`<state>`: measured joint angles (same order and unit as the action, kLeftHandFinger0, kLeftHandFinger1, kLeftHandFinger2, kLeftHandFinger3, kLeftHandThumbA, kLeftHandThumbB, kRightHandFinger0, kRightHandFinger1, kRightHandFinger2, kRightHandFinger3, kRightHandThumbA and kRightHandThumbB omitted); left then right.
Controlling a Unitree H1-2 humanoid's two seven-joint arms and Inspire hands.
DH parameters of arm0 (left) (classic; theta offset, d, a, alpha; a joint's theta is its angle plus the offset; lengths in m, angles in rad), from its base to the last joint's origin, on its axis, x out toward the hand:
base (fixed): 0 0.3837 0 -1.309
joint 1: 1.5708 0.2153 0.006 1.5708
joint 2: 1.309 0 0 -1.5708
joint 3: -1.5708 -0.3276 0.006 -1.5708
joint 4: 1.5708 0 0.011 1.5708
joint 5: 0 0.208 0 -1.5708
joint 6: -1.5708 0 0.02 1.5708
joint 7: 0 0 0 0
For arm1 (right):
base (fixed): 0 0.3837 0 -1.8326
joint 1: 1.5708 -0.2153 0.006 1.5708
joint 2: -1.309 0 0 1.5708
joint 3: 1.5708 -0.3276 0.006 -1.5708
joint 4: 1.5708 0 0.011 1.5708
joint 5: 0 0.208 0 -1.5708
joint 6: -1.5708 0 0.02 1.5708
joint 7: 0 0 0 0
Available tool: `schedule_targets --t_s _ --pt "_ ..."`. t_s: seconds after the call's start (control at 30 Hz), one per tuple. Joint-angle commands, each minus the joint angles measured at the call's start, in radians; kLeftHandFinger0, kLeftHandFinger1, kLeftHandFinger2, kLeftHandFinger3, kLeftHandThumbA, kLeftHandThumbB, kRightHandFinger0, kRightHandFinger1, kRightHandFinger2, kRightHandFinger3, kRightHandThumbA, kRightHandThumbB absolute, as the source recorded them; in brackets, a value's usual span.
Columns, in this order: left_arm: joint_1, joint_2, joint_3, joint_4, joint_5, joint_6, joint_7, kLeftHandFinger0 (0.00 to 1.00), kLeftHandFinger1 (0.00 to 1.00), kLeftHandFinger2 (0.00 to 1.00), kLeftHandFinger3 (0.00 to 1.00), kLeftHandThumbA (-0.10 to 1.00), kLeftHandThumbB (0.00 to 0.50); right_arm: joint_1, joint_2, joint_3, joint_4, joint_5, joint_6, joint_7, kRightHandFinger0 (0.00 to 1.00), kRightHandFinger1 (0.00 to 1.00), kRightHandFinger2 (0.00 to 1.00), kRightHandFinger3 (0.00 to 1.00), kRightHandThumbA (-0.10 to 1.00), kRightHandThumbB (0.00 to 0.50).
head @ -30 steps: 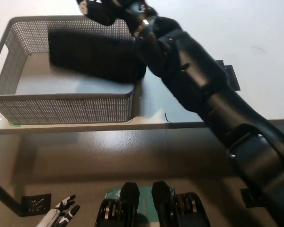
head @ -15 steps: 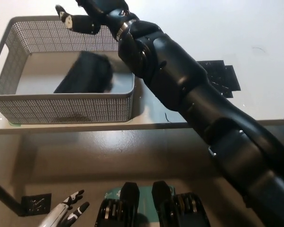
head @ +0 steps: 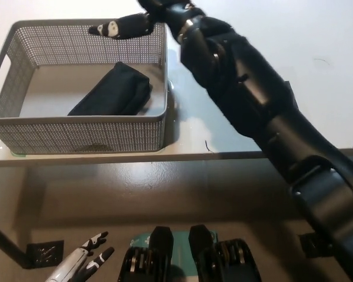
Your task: Use the right hand to pick up the pencil case on the right hand side and put it into a grey container on the left side
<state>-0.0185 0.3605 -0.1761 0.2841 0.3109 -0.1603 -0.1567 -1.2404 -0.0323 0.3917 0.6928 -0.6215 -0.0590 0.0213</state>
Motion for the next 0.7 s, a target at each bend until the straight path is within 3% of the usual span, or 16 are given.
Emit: schedule_targets --t_s 0.0,0.03,0.13,0.2,0.27,0.3,0.4,0.5,0.57,0.67 --pt "0.009 0.012 0.002 -0.012 0.005 0.020 -0.005 1.00 1.00 1.00 1.00 1.00 0.264 0.043 -0.058 -0.091 -0.260 0.125 0.050 0.102 1.00 1.00 1.00 1.00 1.00 0.487" --pt "0.010 0.014 0.001 -0.001 0.006 0.001 0.000 1.00 1.00 1.00 1.00 1.00 0.272 0.066 -0.068 -0.104 -0.317 0.139 0.067 0.118 1.00 1.00 1.00 1.00 1.00 0.481" --pt "0.007 0.021 -0.006 0.018 0.012 -0.022 -0.002 1.00 1.00 1.00 1.00 1.00 0.357 0.144 -0.108 -0.160 -0.514 0.203 0.129 0.177 1.00 1.00 1.00 1.00 1.00 0.474" --pt "0.011 0.023 -0.005 0.027 0.006 -0.031 -0.003 1.00 1.00 1.00 1.00 1.00 0.371 0.207 -0.141 -0.201 -0.636 0.244 0.148 0.190 1.00 1.00 1.00 1.00 1.00 0.450" --pt "0.015 0.024 -0.004 0.029 0.008 -0.023 -0.002 1.00 1.00 1.00 1.00 1.00 0.368 0.251 -0.156 -0.234 -0.712 0.276 0.177 0.196 1.00 1.00 1.00 1.00 1.00 0.464" --pt "0.017 0.022 -0.002 0.028 0.005 -0.020 -0.002 1.00 1.00 1.00 1.00 1.00 0.375 0.266 -0.161 -0.250 -0.736 0.291 0.181 0.192 1.00 1.00 1.00 1.00 1.00 0.493" --pt "0.018 0.035 -0.003 0.042 0.025 -0.047 0.017 1.00 1.00 1.00 1.00 1.00 0.385 0.383 -0.186 -0.336 -0.909 0.352 0.252 0.177 1.00 1.00 1.00 1.00 1.00 0.492" --pt "0.021 0.032 0.003 0.063 0.013 -0.057 0.020 1.00 1.00 1.00 1.00 1.00 0.376 0.557 -0.197 -0.409 -1.028 0.467 0.174 0.119 1.00 1.00 1.00 1.00 1.00 0.426" --pt "0.032 0.029 0.009 0.057 0.007 -0.042 0.020 1.00 1.00 1.00 1.00 1.00 0.380 0.699 -0.194 -0.457 -1.090 0.541 0.160 0.097 1.00 1.00 1.00 1.00 1.00 0.475" --pt "0.038 0.027 0.012 0.072 0.006 -0.053 0.029 1.00 1.00 1.00 1.00 1.00 0.370 0.828 -0.197 -0.491 -1.127 0.593 0.137 0.081 1.00 1.00 1.00 1.00 1.00 0.477"
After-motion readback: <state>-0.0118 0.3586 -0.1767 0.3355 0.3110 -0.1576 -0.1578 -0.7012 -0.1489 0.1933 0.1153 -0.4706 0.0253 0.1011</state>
